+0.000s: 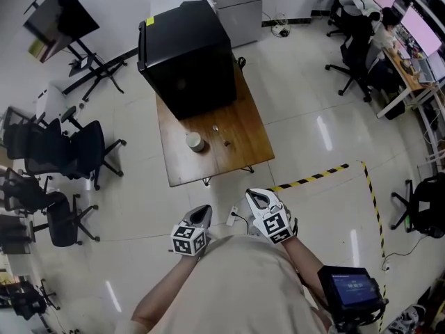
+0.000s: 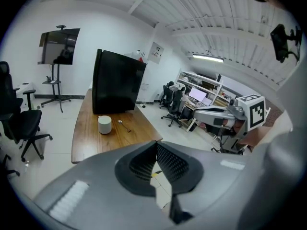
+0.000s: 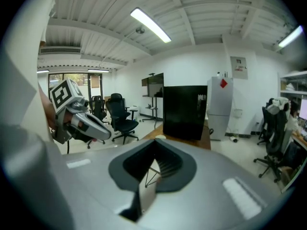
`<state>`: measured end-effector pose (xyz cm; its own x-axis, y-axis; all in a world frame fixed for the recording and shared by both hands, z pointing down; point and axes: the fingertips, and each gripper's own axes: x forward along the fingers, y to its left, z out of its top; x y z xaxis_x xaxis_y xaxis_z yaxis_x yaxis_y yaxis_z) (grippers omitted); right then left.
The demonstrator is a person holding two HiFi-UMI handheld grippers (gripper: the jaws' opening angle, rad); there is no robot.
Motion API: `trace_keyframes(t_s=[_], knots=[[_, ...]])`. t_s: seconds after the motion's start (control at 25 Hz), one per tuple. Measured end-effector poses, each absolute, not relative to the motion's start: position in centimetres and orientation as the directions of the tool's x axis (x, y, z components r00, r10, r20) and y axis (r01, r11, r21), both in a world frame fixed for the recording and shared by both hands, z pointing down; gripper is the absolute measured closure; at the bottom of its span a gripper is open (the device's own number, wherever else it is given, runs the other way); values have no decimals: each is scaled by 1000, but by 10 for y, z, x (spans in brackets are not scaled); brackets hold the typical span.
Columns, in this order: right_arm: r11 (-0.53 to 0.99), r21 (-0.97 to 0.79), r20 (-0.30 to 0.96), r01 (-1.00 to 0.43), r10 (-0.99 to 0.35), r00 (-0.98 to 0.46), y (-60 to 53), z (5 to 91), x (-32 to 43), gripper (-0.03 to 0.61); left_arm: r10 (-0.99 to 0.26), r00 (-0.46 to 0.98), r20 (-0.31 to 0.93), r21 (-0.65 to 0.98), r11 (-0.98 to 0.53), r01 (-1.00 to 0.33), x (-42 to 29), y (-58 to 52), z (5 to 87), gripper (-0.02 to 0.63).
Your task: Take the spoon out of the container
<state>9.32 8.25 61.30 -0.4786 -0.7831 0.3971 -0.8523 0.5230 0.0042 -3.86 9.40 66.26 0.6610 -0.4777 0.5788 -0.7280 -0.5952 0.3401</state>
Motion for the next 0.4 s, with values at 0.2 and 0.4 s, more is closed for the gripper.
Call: trace_keyframes(t_s=[0.2, 0.4], knots=[[529, -13, 401, -849, -775, -489, 92, 620, 117, 575, -482, 656, 581, 330, -597, -731, -14, 100, 665, 626], [524, -29, 408, -851, -771, -489, 100, 629, 140, 575, -485, 648, 588, 325, -591, -738, 5, 107, 670, 626]])
